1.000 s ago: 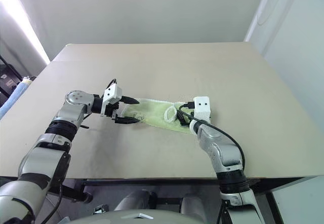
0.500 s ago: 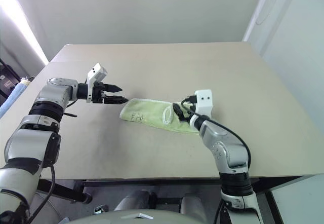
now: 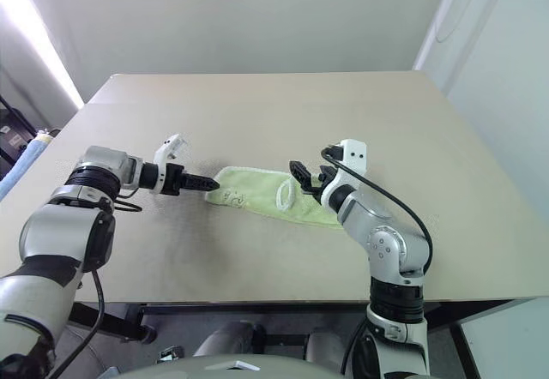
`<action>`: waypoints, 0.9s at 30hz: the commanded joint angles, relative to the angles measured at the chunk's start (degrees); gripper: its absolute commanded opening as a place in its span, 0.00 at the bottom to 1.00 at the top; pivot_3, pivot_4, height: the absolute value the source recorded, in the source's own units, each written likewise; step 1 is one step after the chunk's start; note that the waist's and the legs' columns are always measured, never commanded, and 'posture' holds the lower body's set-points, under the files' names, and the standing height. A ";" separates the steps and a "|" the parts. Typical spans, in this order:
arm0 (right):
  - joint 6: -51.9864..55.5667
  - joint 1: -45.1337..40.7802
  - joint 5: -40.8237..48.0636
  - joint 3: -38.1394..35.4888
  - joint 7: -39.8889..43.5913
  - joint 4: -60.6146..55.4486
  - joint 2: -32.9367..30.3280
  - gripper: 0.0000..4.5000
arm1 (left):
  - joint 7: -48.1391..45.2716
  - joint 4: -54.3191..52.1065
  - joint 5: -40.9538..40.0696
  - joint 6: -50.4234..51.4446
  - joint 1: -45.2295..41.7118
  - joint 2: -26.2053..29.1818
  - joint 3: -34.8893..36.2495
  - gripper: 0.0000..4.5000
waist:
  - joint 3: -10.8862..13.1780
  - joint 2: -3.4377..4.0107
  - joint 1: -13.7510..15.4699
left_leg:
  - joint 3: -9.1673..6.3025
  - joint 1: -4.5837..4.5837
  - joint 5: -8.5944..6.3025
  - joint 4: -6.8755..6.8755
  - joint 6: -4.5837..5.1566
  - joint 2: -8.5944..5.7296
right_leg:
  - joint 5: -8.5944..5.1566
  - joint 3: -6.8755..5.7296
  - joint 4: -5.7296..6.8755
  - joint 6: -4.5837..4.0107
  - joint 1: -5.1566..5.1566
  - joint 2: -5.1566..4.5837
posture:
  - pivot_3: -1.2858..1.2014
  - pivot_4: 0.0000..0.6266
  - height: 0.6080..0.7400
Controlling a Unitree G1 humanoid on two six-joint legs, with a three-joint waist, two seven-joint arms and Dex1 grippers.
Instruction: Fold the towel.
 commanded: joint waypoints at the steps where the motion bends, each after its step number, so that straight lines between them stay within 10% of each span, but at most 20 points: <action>1: 0.76 -1.23 1.69 -1.40 -1.13 -2.92 0.49 0.99 | 0.53 -0.35 -1.09 2.91 -1.47 -1.07 1.66 1.00 | 0.00 0.00 0.01 | 0.00 0.00 0.00 0.00 0.00 0.00 | 0.00 0.00 0.00 0.00 0.00 0.00 | 0.52 0.00 0.74; 7: 1.11 -0.77 3.45 -2.06 -0.38 -4.35 0.29 0.99 | 0.85 -0.79 -0.53 4.86 -0.51 -2.91 1.90 1.00 | 0.00 0.00 0.24 | 0.00 0.00 0.00 0.01 0.00 -0.02 | 0.00 0.00 0.00 0.00 0.01 -0.04 | 0.52 0.00 0.74; 18: -2.77 9.18 1.25 8.26 17.49 -15.67 -18.21 0.99 | -2.10 -3.04 -0.61 6.02 -0.39 -3.58 1.55 1.00 | 0.01 -0.02 0.23 | 0.01 -0.04 -0.01 -0.01 0.00 -0.11 | 0.00 -0.04 -0.09 0.06 0.03 -0.15 | 0.52 0.00 0.74; 27: -7.66 14.69 -1.70 8.30 25.15 -18.18 -29.62 1.00 | -1.66 -3.35 -0.92 3.80 -0.44 -2.86 2.34 0.41 | 0.26 -0.42 0.08 | 0.01 -0.16 -0.01 0.02 -0.01 -0.11 | -0.03 -0.08 -0.17 0.09 0.01 -0.20 | 0.52 0.00 0.74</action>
